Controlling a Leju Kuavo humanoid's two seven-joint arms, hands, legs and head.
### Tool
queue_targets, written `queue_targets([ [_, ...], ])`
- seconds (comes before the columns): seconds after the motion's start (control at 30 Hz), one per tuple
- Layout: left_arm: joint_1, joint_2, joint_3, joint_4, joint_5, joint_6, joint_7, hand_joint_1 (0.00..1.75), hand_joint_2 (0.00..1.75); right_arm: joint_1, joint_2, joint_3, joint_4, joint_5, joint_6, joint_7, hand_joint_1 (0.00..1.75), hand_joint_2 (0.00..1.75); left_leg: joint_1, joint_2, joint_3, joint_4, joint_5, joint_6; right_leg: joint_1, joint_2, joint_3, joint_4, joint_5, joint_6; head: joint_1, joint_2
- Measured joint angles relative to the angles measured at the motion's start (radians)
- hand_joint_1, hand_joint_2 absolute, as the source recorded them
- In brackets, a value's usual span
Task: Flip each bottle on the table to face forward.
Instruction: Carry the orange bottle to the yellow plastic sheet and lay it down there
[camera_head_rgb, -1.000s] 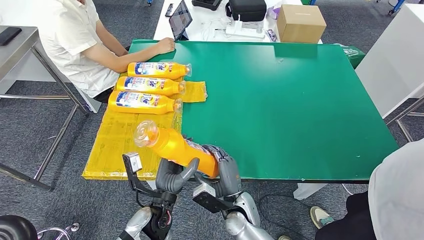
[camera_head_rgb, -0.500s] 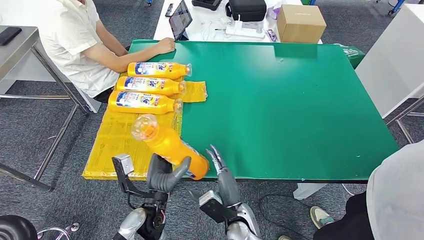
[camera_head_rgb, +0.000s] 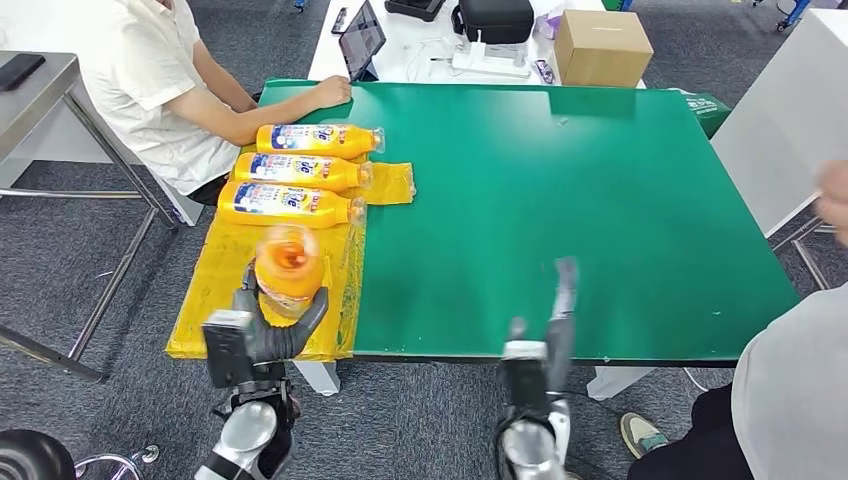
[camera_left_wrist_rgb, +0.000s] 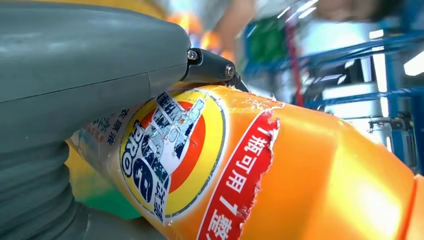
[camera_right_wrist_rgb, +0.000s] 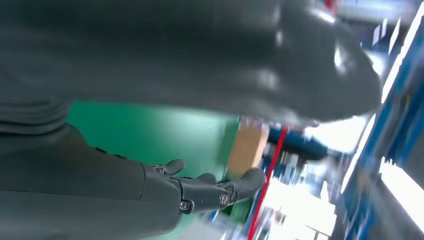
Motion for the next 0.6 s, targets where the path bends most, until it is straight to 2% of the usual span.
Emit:
queue_targets([
  [0.1, -0.047, 0.004, 0.015, 0.087, -0.257, 0.028, 0.046, 1.75, 1.75, 0.01, 0.018, -0.072, -0.064, -0.034, 0.0, 0.0, 0.0, 0.0, 0.0, 0.0, 0.0, 0.0, 0.0, 0.0, 0.0, 0.0, 0.0, 0.0, 0.0, 0.0, 0.0, 0.0],
  [0.17, -0.087, 0.005, 0.022, 0.157, -0.364, 0.028, 0.092, 1.75, 1.75, 0.011, 0.024, -0.1, -0.09, -0.056, 0.0, 0.0, 0.0, 0.0, 0.0, 0.0, 0.0, 0.0, 0.0, 0.0, 0.0, 0.0, 0.0, 0.0, 0.001, 0.0, 0.0, 0.0],
  [0.33, -0.197, 0.005, 0.027, 0.34, -0.5, -0.007, 0.207, 1.75, 1.75, 0.006, 0.028, -0.12, -0.104, -0.103, 0.002, 0.0, 0.0, 0.0, 0.0, 0.001, 0.001, 0.0, 0.001, -0.001, 0.0, 0.0, 0.0, 0.0, 0.001, 0.0, 0.0, 0.0],
  [0.53, -0.358, 0.002, 0.026, 0.609, -0.61, -0.076, 0.319, 1.75, 1.75, -0.022, 0.025, -0.086, -0.07, -0.156, 0.002, 0.0, 0.0, 0.0, 0.0, 0.001, 0.001, 0.0, 0.001, -0.001, 0.0, 0.0, 0.0, 0.001, 0.001, 0.0, 0.0, 0.0],
  [0.57, -0.38, 0.0, 0.026, 0.643, -0.625, -0.078, 0.333, 1.59, 1.75, -0.027, 0.024, -0.078, -0.061, -0.162, 0.002, 0.0, 0.0, 0.0, 0.0, 0.001, 0.001, 0.0, 0.001, -0.001, 0.0, 0.0, 0.001, 0.001, 0.001, 0.0, 0.0, 0.0],
  [0.6, -0.399, -0.001, 0.026, 0.674, -0.641, -0.079, 0.347, 1.35, 1.75, -0.031, 0.023, -0.071, -0.051, -0.167, 0.002, 0.0, 0.0, 0.0, 0.0, 0.001, 0.001, 0.0, 0.001, -0.001, 0.0, 0.0, 0.001, 0.001, 0.001, 0.0, 0.0, 0.0],
])
